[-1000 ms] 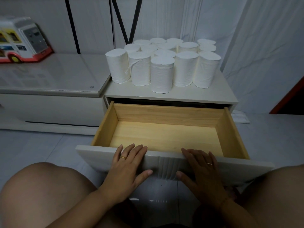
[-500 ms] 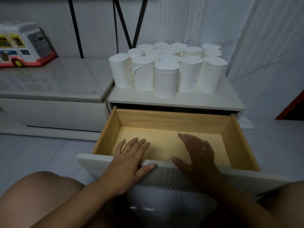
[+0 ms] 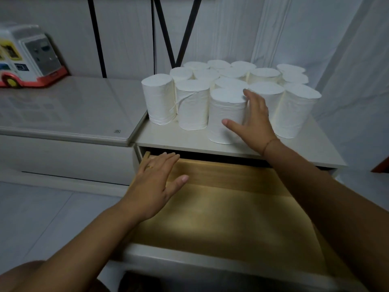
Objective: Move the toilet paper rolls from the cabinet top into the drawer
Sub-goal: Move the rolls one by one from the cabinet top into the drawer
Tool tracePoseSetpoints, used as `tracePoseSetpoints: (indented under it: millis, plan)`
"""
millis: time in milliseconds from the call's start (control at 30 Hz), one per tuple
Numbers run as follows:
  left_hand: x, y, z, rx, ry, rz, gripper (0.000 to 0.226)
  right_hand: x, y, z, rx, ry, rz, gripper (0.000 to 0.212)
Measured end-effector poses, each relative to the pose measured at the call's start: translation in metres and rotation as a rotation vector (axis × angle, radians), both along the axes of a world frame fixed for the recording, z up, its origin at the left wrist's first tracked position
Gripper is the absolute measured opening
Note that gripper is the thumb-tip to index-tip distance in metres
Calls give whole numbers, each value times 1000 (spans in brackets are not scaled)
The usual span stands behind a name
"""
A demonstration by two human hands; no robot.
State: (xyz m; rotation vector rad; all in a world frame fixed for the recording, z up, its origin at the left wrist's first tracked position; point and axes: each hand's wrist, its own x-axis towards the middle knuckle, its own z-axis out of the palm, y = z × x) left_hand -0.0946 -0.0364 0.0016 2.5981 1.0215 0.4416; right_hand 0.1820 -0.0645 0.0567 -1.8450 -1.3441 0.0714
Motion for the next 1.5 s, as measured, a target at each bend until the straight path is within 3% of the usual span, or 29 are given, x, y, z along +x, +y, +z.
tracePoseSetpoints:
  millis: [467,633,833,967,1200,1300,1500]
  plan:
    - [-3,28,-3,-55,-9,14,71,12,37,4,13,209,88,83]
    - [-14,33,-7,-91,24,68,80,-26,10,6,-34,280,270,78]
    - [-30,41,-24,-102,59,66,95,-70,-17,-31,-104,359,437,92]
    - [-36,45,-38,-97,123,27,95,-87,-21,-81,-248,337,419,82]
    - [-36,42,-60,-112,289,-17,87,-83,-15,-124,-238,342,353,75]
    - [-34,42,-61,-105,268,-11,86,-81,-17,-125,-234,438,366,79]
    - [-26,39,-56,-65,237,-63,93,-71,-31,-133,-322,553,384,61]
